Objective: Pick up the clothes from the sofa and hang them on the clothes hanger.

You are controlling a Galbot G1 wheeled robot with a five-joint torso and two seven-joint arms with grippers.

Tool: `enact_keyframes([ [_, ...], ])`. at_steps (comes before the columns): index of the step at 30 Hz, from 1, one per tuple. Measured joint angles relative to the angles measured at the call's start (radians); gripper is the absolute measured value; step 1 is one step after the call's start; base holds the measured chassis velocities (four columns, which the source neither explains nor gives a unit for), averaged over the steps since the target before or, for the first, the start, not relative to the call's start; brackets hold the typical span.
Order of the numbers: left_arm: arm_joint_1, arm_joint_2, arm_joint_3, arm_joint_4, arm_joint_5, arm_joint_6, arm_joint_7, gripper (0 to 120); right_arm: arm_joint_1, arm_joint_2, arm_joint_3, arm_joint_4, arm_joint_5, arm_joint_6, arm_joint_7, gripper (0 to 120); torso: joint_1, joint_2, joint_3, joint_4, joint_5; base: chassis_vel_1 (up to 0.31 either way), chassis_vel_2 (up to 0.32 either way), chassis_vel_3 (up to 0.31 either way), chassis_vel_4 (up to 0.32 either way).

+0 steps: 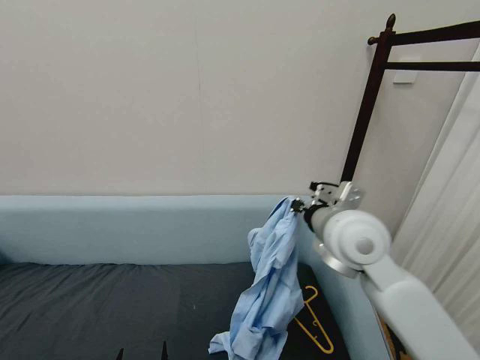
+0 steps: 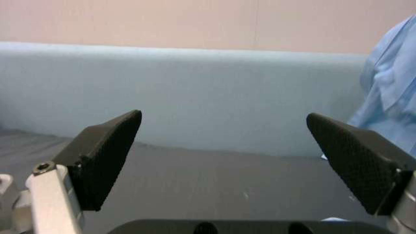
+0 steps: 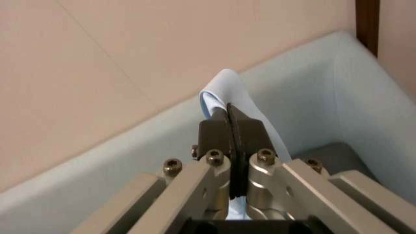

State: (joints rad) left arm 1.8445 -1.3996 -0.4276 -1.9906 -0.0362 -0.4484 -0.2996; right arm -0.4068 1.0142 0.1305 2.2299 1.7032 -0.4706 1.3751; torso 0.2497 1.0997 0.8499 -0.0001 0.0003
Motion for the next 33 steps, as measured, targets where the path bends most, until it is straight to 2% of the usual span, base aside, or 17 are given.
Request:
enact_keyframes([
  [3,-0.007,0.022,-0.001,-0.005,-0.004,0.008,0.007,100,0.031,-0.065,0.056,0.085,0.115,0.017,0.087,0,0.000,0.000,0.000,0.0000,-0.0002,0.000,0.000,0.000,0.000],
  [8,-0.031,0.031,0.005,0.004,-0.015,0.015,0.017,100,0.042,-0.123,0.059,0.128,0.174,0.024,0.149,0,0.000,0.000,0.000,-0.0003,-0.0005,0.000,0.000,0.000,0.000],
  [11,-0.036,0.031,0.007,0.007,-0.016,0.015,0.022,100,0.021,-0.111,0.021,0.134,0.161,0.026,0.156,0,0.000,0.000,0.000,-0.0003,-0.0005,0.000,0.000,0.000,0.000],
  [13,-0.040,0.030,0.007,0.010,-0.017,0.016,0.027,100,-0.024,-0.056,-0.059,0.120,0.099,0.027,0.157,0,0.000,0.000,0.000,-0.0004,-0.0003,0.000,0.000,0.000,0.000],
  [14,-0.040,0.030,0.007,0.010,-0.017,0.016,0.027,100,-0.024,-0.056,-0.059,0.120,0.099,0.027,0.157,0,0.000,0.000,0.000,-0.0004,-0.0003,0.000,0.000,0.000,0.000],
  [17,-0.039,0.024,0.001,0.018,-0.021,0.015,0.029,100,-0.092,0.099,-0.215,-0.026,-0.051,0.025,0.156,0,0.000,0.000,0.000,0.0001,-0.0005,0.000,0.000,0.000,0.000],
  [18,-0.038,0.022,-0.003,0.021,-0.022,0.013,0.031,100,-0.105,0.177,-0.258,-0.114,-0.113,0.023,0.152,0,0.000,0.000,0.000,0.0000,-0.0005,0.000,0.000,0.000,0.000],
  [19,-0.038,0.022,-0.005,0.023,-0.023,0.011,0.033,100,-0.109,0.232,-0.276,-0.172,-0.152,0.023,0.146,0,0.000,0.000,0.000,-0.0001,-0.0005,0.000,0.000,0.000,0.000],
  [20,-0.038,0.022,-0.005,0.023,-0.023,0.011,0.033,100,-0.109,0.232,-0.276,-0.172,-0.152,0.023,0.146,0,0.000,0.000,0.000,-0.0001,-0.0005,0.000,0.000,0.000,0.000],
  [24,-0.034,0.023,-0.012,0.042,-0.024,0.003,0.043,100,-0.106,0.530,-0.307,-0.548,-0.385,0.042,0.058,0,0.000,0.000,0.000,0.0008,-0.0011,0.000,0.000,0.000,0.000],
  [25,-0.034,0.023,-0.012,0.042,-0.024,0.003,0.043,100,-0.106,0.530,-0.307,-0.548,-0.385,0.042,0.058,0,0.000,0.000,0.000,0.0008,-0.0011,0.000,0.000,0.000,0.000],
  [26,-0.034,0.023,-0.012,0.048,-0.023,-0.001,0.044,100,-0.109,0.584,-0.312,-0.650,-0.461,0.054,0.022,0,0.000,0.000,0.000,0.0010,-0.0011,0.000,0.000,0.000,0.000],
  [27,-0.033,0.023,-0.012,0.054,-0.021,-0.003,0.048,100,-0.116,0.602,-0.318,-0.722,-0.520,0.067,-0.009,0,0.000,0.000,0.000,0.0014,-0.0008,0.000,0.000,0.000,0.000],
  [28,-0.031,0.022,-0.012,0.061,-0.020,-0.006,0.047,100,-0.124,0.613,-0.322,-0.781,-0.564,0.082,-0.035,0,0.000,0.000,0.000,0.0001,-0.0011,0.000,0.000,0.000,0.000],
  [33,-0.026,0.015,-0.003,0.091,-0.005,-0.016,0.051,100,-0.157,0.614,-0.357,-0.953,-0.658,0.151,-0.165,0,0.000,0.000,0.000,-0.0001,-0.0005,0.000,0.000,0.000,0.000],
])
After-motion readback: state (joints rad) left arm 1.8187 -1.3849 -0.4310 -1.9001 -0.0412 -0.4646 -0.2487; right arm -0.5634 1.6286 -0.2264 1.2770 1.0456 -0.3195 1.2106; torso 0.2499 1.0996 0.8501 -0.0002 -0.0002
